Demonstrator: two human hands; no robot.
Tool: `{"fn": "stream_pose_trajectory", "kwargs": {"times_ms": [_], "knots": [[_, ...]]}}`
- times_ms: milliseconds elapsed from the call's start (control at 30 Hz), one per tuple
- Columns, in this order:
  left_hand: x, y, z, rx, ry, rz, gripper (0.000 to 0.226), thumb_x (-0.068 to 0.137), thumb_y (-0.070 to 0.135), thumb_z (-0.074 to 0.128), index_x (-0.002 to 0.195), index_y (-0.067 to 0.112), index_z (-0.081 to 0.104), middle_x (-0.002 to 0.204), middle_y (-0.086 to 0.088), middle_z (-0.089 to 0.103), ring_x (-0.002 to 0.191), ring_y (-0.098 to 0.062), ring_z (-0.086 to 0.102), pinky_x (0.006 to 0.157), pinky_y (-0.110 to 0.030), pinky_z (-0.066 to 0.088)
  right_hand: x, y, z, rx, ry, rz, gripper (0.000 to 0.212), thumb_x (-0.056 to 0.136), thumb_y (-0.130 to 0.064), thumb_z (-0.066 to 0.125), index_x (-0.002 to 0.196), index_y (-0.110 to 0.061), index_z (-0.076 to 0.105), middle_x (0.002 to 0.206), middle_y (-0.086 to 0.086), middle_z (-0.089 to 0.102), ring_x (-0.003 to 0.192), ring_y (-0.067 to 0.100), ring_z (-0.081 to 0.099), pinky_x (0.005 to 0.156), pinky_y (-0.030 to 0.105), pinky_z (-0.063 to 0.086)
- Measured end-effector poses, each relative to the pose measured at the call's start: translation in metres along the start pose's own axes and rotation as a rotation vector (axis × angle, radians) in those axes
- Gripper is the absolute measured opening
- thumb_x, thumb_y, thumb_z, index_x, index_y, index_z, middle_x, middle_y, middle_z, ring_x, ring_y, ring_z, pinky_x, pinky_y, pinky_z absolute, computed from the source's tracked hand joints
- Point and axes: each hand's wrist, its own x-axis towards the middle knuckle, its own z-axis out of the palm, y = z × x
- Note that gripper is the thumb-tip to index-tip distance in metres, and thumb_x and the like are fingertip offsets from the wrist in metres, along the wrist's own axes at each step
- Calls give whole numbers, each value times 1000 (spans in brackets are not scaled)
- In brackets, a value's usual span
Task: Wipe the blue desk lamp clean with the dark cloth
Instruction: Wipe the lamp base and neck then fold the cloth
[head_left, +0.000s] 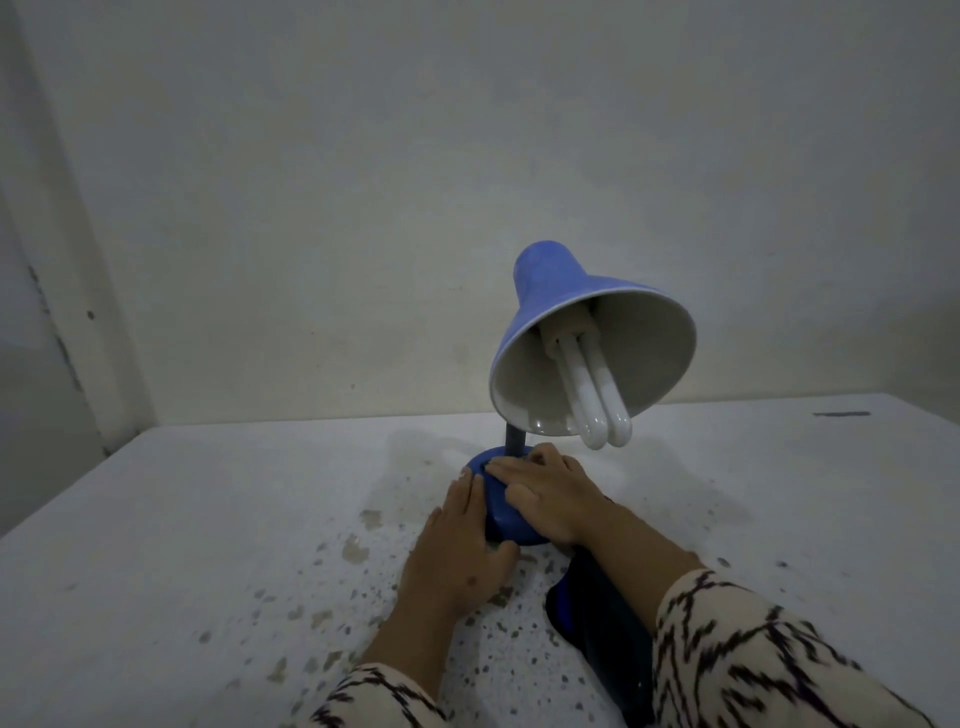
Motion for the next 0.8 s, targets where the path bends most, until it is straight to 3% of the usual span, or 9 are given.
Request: {"fn": "stream_pose_trajectory", "kwargs": {"times_ms": [200,333,400,567,733,800], "knots": [[-3,1,-4,6,-33,-32,77,93,34,44,150,17,-6,159,2,-10,147,-12,0,118,-26,6,1,13,6,32,24,-24,52,89,-28,26,140,-24,36,149,1,36,131,20,32,112,32,23],[-2,1,-3,2,-34,-35,78,93,35,45,150,18,-6,159,3,-11,147,-12,0,118,-27,6,-3,27,7,161,80,18,45,94,-13,34,138,-14,40,148,1,36,135,18,28,113,23,15],[-1,1,-2,-2,-28,-35,79,93,35,46,150,18,-6,159,3,-10,147,-13,2,118,-27,7,-4,30,7,188,125,35,46,90,-16,35,135,-11,44,144,3,43,132,20,34,111,24,20],[-1,0,-1,5,-27,-25,80,92,35,46,150,16,-6,159,2,-10,147,-12,1,118,-26,7,-8,18,6,250,170,-20,43,84,5,43,122,-8,59,127,8,61,117,22,54,101,22,39],[0,-1,-2,-24,-11,-7,80,90,33,48,150,18,-2,160,3,-6,147,-13,5,119,-29,13,-9,4,12,209,110,-141,48,81,-3,36,122,-16,59,124,7,62,110,24,55,102,33,42],[0,-1,-3,-23,-22,-13,79,91,32,48,150,17,-2,160,3,-7,147,-13,4,119,-28,11,-14,6,11,186,108,-142,48,83,1,39,122,-16,60,124,6,63,111,22,56,101,28,42]]}}
